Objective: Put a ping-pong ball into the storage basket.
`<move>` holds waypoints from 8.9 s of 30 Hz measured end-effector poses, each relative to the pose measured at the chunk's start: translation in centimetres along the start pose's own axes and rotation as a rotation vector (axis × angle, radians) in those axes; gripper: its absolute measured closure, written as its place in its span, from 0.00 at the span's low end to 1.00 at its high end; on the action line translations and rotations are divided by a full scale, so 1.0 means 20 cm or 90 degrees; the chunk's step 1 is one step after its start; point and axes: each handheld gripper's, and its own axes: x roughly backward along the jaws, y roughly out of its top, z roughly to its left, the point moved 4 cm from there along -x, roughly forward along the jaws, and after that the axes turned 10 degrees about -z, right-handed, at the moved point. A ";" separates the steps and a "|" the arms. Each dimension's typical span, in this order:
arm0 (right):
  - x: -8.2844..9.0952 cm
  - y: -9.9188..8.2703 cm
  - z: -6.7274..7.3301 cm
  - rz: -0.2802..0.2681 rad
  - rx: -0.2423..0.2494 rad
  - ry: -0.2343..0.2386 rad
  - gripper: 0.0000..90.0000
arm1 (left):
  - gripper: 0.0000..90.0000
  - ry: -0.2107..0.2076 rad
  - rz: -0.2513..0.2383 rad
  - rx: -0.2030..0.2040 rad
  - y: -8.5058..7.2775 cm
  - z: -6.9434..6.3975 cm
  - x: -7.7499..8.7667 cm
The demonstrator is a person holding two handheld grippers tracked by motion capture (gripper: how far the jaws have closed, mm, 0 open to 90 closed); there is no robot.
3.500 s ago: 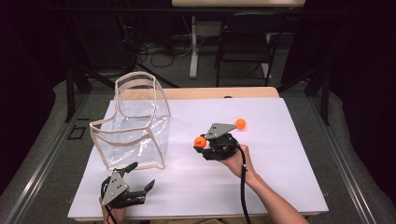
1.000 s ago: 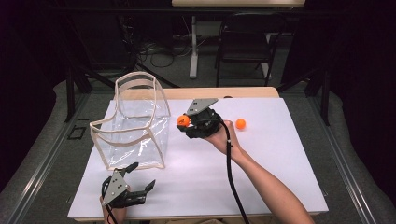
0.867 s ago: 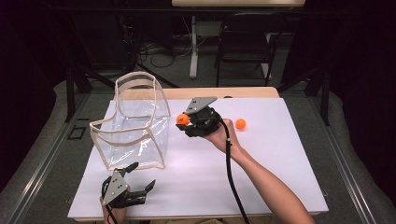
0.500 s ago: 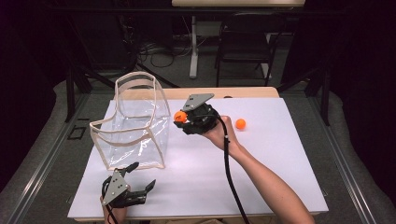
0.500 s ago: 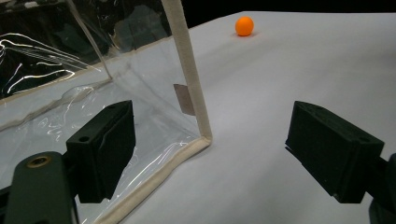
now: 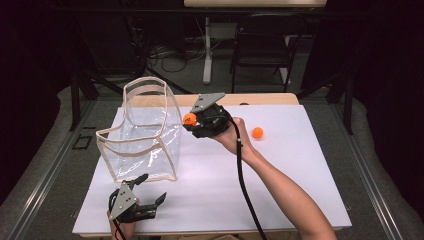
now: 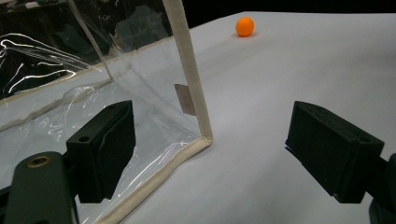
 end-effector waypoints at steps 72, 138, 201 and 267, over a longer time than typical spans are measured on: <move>-0.08 0.31 0.03 -0.069 0.035 0.002 0.56 | 0.17 0.000 -0.001 0.000 0.00 0.00 0.01; -0.26 0.33 0.11 -0.084 0.005 0.022 0.56 | 0.17 0.003 -0.003 0.000 0.00 0.01 0.01; -0.35 0.27 0.15 -0.025 -0.009 0.038 0.38 | 0.17 0.006 -0.004 0.001 0.00 0.01 0.02; 0.14 -0.37 0.08 0.010 -0.116 0.023 0.02 | 0.17 0.005 -0.003 0.000 0.00 0.01 0.02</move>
